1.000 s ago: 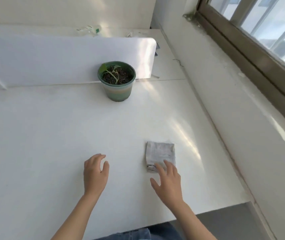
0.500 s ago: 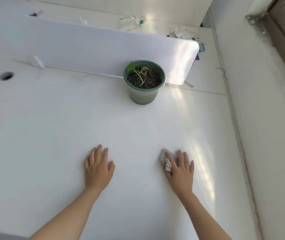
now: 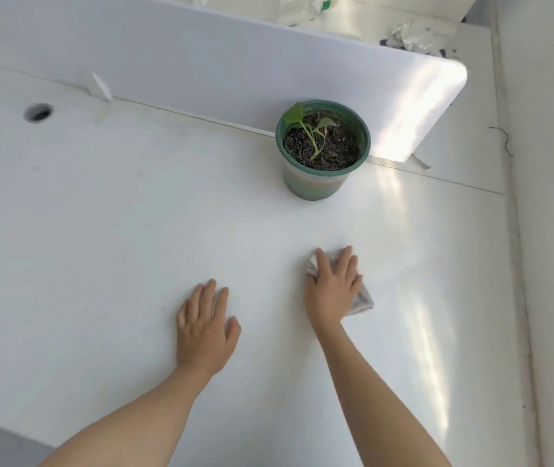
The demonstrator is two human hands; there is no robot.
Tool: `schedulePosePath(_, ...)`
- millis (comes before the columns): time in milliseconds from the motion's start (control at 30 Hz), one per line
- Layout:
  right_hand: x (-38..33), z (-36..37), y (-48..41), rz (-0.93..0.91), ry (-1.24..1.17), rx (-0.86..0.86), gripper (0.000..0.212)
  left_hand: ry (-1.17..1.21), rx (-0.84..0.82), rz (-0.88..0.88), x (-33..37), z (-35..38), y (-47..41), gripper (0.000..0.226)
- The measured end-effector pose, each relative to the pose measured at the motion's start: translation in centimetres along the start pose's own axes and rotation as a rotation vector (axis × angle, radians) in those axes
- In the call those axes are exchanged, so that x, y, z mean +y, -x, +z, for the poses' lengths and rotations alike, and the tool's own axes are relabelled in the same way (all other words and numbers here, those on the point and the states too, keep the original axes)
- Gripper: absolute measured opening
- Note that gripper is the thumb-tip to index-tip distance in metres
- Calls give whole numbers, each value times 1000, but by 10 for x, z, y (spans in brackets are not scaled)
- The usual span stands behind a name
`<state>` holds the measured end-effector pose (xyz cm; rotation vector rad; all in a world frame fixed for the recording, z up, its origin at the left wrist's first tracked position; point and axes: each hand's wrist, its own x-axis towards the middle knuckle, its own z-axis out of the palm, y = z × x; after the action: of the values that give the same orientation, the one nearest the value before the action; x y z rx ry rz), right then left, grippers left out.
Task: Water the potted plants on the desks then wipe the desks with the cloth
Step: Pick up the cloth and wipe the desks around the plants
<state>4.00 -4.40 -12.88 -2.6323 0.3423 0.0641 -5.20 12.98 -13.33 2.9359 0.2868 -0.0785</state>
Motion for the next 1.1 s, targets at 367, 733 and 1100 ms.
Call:
schedulePosePath(367, -18, -101, -71, 64, -776, -124, 32, -9, 121, 19, -2, 9, -1, 49)
schedulePosePath(733, 19, -35, -153, -193, 229, -17, 45, -9, 149, 33, -4, 14, 0, 51)
schedulePosePath(1100, -94, 41, -46, -613, 235, -316, 48, -24, 110, 26, -4, 13, -1, 54)
